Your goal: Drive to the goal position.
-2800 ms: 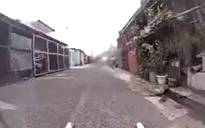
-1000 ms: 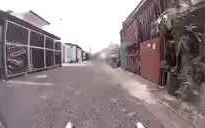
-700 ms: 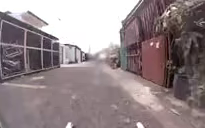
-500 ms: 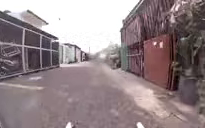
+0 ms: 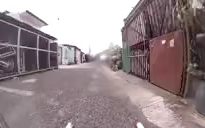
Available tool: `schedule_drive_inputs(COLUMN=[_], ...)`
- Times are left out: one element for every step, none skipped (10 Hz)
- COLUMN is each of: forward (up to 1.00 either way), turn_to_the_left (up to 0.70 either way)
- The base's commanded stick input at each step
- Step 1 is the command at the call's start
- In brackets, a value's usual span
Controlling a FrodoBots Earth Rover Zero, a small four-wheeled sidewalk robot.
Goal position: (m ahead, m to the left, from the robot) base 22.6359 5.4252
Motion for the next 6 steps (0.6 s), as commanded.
schedule_drive_inputs(forward=[0.66,0.65,0.66,0.65,0.51,0.36], turn_to_the_left=[0.02,0.02,0.01,0.00,0.02,0.04])
